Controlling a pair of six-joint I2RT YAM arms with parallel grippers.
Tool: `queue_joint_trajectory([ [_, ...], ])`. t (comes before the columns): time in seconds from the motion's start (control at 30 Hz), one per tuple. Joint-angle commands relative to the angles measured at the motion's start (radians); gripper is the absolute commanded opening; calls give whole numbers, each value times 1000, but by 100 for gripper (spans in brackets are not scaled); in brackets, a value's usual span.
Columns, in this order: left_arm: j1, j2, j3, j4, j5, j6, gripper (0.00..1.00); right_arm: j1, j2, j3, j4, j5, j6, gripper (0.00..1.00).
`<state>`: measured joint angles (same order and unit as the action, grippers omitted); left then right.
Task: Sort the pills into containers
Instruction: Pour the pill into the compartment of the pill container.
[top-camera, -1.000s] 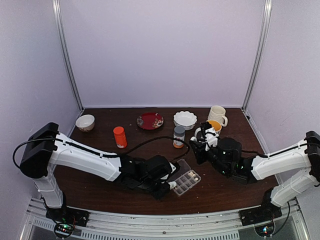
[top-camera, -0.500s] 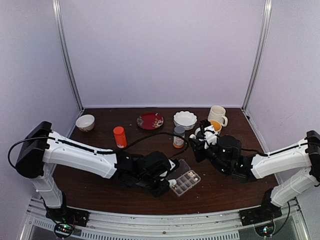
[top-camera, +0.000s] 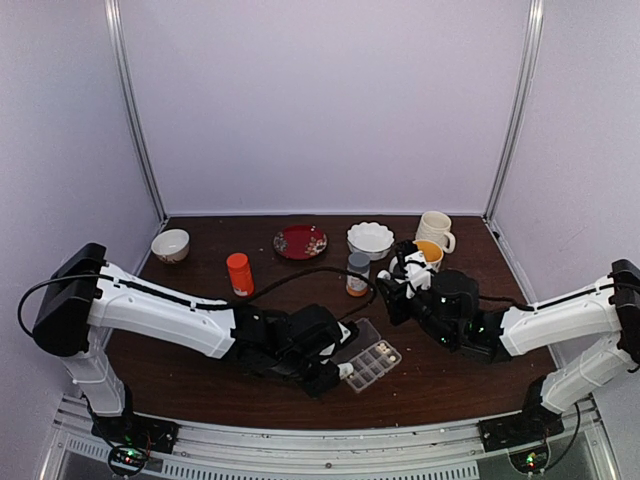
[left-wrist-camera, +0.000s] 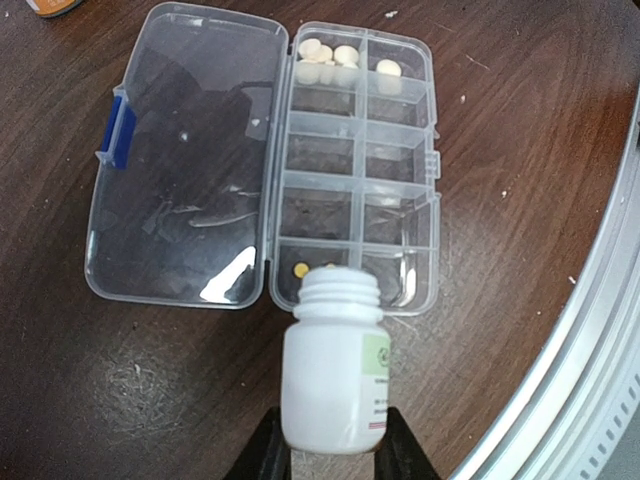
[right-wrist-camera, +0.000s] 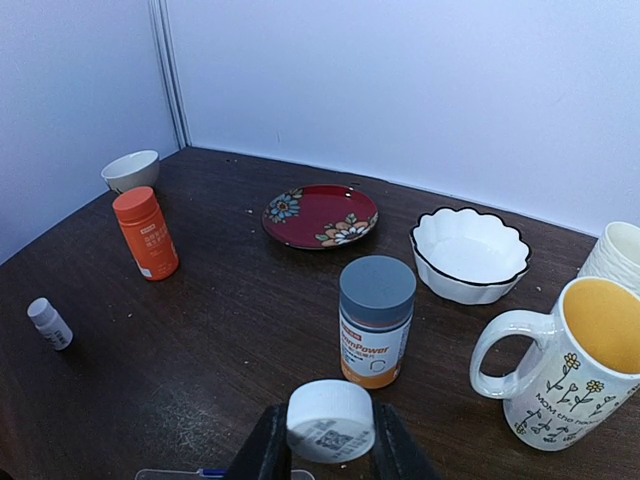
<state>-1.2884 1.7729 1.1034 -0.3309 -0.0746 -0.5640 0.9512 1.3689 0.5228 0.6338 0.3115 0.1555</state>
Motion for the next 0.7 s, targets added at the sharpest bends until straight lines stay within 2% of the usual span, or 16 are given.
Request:
queue_joint_trajectory([
  [0.0,2,-13,21,11,1,-10,0,-5,9,31,-12,6,-10,0],
  [0.33,3,79,24,-1,-13,-13,0,-5,10,34,-17,1,-11,0],
  [0.67,2,-10,72,-73,-53,11,0,-5,10,37,-23,1,-13,0],
])
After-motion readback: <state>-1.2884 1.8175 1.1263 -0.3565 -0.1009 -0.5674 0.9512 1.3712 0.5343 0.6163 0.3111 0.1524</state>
